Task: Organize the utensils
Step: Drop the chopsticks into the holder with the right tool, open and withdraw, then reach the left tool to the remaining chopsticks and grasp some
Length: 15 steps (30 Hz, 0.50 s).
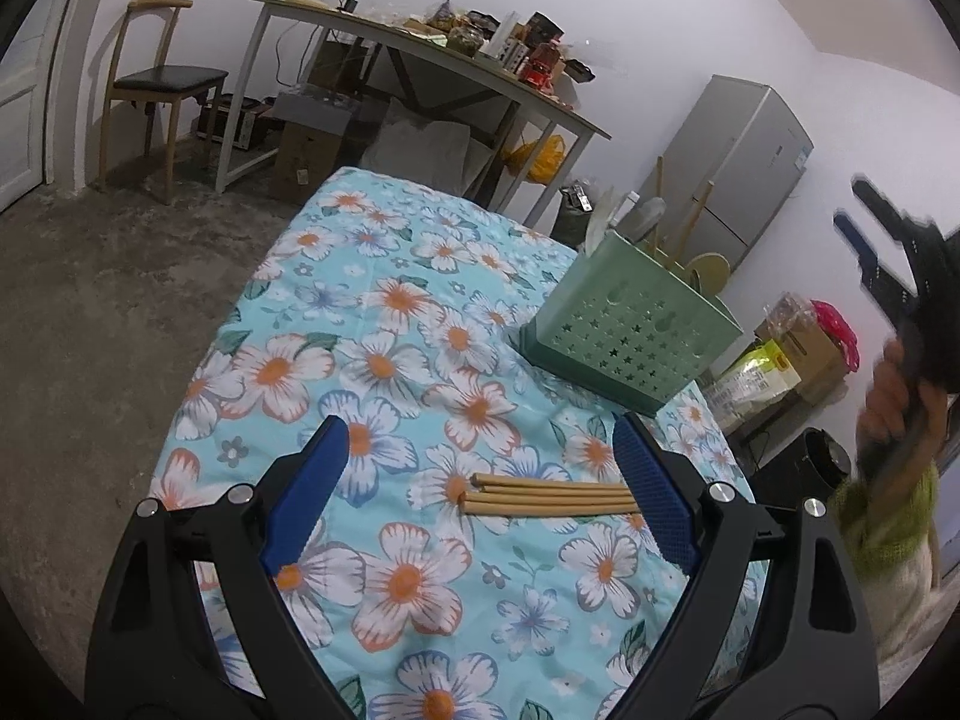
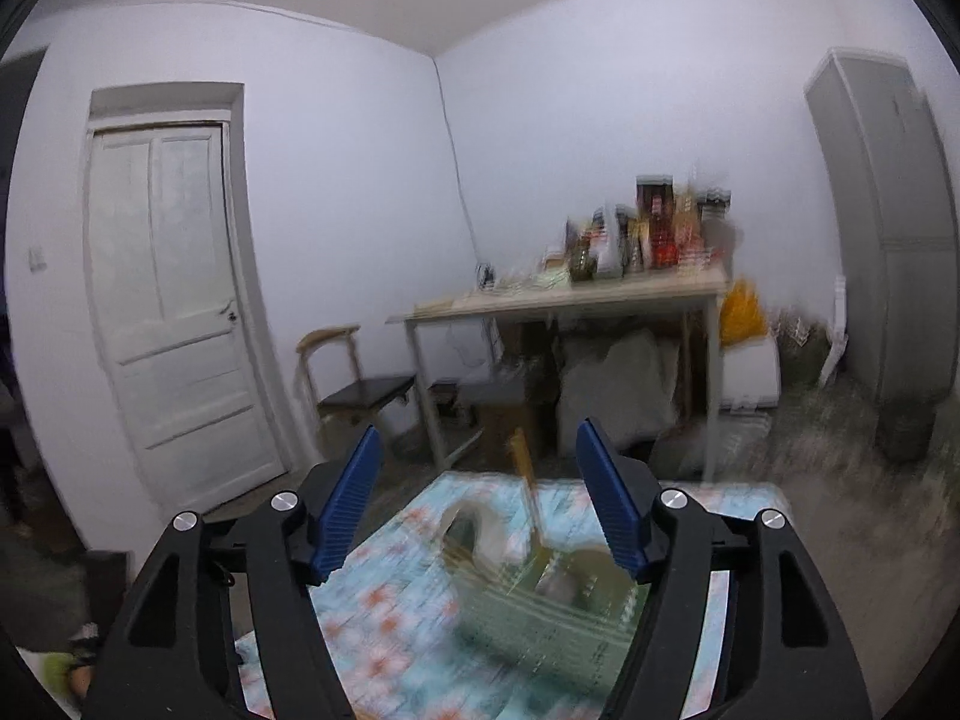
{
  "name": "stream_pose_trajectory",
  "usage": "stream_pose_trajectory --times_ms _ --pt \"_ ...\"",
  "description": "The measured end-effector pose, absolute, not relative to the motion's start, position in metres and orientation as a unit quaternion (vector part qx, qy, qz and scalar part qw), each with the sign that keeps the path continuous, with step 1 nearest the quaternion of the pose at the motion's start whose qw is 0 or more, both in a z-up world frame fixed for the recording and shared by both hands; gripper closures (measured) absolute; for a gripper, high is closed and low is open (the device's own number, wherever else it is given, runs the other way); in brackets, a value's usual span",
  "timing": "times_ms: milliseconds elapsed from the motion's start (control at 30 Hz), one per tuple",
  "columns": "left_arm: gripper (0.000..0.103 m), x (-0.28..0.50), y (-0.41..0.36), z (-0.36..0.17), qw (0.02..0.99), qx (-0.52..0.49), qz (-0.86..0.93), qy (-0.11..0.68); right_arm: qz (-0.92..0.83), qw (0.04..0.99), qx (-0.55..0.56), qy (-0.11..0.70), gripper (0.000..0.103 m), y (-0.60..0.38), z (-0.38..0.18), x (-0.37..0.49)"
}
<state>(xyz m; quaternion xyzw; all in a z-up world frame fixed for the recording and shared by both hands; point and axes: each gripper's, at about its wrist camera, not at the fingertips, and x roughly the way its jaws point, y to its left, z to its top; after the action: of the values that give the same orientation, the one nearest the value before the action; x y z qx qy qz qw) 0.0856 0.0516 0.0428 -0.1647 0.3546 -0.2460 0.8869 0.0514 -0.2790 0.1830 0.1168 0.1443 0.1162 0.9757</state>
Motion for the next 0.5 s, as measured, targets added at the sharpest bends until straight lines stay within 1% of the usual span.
stream_pose_trajectory --times_ms 233,267,433,500 --pt "0.018 0.084 0.033 0.024 0.845 -0.183 -0.302 0.402 0.094 0.934 0.204 0.279 0.037 -0.269 0.090 0.016" --pt "0.022 0.083 0.029 0.019 0.836 -0.190 -0.310 0.410 0.086 0.924 0.220 0.299 0.037 -0.269 0.074 0.010" --pt "0.031 0.086 0.015 -0.004 0.804 -0.220 -0.319 0.451 0.043 0.888 0.254 0.381 0.037 -0.263 0.018 -0.002" --pt "0.038 0.089 0.014 -0.012 0.796 -0.235 -0.313 0.463 0.036 0.881 0.257 0.395 0.037 -0.263 0.010 -0.001"
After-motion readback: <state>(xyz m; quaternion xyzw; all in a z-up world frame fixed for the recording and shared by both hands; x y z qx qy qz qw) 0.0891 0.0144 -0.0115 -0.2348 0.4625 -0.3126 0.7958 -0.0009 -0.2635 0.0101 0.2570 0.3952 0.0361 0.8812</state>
